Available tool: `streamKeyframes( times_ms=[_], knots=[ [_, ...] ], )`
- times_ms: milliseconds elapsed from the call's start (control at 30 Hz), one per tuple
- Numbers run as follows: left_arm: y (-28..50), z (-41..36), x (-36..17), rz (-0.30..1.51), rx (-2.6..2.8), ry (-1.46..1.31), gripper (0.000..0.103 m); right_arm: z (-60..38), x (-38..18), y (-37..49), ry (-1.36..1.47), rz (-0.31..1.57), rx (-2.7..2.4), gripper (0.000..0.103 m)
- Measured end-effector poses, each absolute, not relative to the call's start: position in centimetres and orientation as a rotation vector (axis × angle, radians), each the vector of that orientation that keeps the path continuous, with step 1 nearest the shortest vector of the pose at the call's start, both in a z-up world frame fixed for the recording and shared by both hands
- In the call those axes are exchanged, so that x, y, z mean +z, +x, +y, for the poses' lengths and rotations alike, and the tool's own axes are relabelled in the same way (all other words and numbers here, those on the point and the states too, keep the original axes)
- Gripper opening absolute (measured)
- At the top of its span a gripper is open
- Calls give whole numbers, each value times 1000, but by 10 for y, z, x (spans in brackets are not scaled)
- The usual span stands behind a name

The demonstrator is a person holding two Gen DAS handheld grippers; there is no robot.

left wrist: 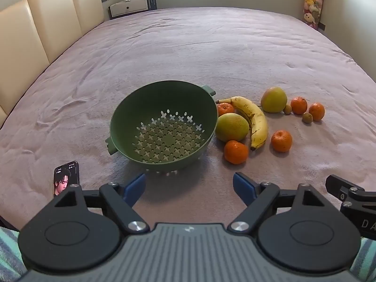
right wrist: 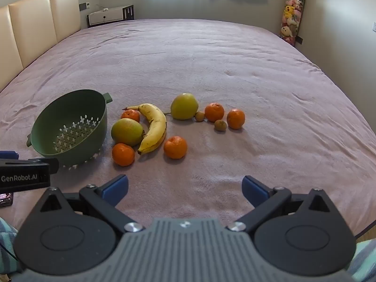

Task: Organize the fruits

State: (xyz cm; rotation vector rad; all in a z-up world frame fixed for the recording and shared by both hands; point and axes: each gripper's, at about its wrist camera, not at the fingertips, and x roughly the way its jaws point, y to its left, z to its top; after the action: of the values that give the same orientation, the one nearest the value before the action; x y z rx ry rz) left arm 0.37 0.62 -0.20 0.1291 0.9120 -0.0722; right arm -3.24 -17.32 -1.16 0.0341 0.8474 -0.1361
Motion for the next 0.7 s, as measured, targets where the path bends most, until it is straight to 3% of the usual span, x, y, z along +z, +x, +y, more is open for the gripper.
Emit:
streamKeyframes(
  times_ms=[700],
  knots=[
    [2,6,-1,912,-71,126,98,-173,-14,-31,28,853,-138,99]
  ],
)
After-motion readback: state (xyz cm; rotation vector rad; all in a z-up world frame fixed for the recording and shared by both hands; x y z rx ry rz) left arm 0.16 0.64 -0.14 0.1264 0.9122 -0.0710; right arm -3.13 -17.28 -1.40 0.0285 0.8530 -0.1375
